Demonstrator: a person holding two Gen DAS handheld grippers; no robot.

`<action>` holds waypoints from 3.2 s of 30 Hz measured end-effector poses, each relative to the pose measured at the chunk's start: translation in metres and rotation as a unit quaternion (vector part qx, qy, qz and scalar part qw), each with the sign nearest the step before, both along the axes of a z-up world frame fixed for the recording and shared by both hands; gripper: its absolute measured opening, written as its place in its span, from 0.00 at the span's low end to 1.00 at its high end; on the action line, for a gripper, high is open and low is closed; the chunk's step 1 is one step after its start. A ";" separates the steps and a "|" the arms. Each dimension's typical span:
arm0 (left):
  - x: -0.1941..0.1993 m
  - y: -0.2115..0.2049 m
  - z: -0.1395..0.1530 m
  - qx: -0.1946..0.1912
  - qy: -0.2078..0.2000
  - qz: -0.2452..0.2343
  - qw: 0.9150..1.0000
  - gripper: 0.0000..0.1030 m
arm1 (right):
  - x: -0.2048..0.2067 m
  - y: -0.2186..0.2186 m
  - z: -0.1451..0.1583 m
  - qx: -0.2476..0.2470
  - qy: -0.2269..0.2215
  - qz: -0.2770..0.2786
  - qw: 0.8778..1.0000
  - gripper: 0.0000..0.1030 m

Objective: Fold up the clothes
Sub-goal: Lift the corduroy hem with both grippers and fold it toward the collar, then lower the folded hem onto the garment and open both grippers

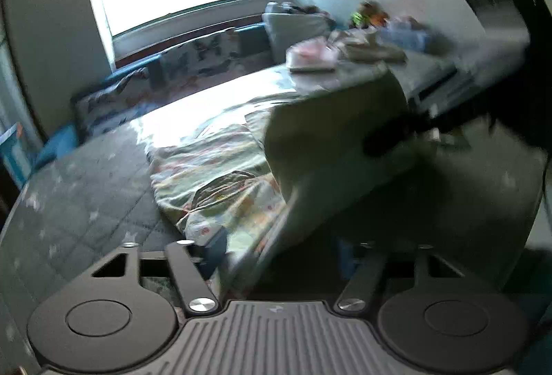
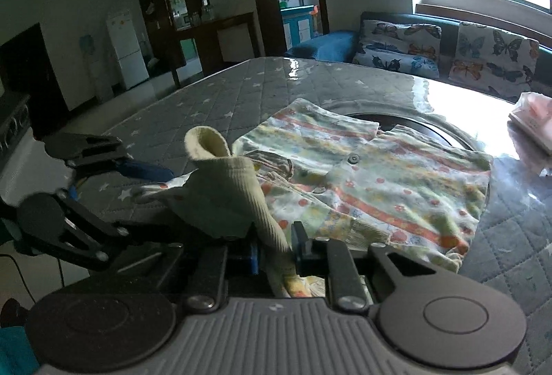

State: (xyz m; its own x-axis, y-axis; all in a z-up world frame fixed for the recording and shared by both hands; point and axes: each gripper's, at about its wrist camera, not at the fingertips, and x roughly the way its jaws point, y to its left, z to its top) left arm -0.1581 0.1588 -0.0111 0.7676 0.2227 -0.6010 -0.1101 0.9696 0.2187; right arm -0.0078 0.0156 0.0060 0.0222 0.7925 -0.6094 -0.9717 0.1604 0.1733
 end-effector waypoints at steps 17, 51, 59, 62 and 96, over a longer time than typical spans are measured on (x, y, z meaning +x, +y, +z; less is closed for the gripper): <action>-0.049 -0.017 0.023 -0.054 -0.027 -0.043 0.997 0.07 | -0.033 -0.052 0.025 0.037 -0.015 0.030 0.999 0.09; 0.054 0.093 0.030 -0.171 -0.012 0.019 0.985 0.07 | 0.069 0.053 0.032 -0.011 -0.012 0.000 1.000 0.09; 0.075 0.112 -0.002 -0.201 0.020 0.062 0.977 0.12 | 0.093 0.069 -0.006 -0.021 -0.002 -0.063 0.998 0.21; 0.074 0.116 -0.002 -0.204 0.016 0.074 0.976 0.21 | 0.095 0.059 -0.007 -0.016 -0.006 -0.079 0.997 0.22; 0.094 0.092 0.017 -0.244 -0.030 0.100 0.964 0.36 | 0.091 0.073 -0.041 -0.045 0.021 -0.118 0.992 0.22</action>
State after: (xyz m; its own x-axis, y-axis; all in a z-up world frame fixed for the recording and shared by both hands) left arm -0.0646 0.2508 0.0060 0.7752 0.0719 -0.6277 -0.3032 0.9140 -0.2697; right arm 0.0831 0.0881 -0.0355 0.1735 0.7100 -0.6825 -0.8974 0.3995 0.1875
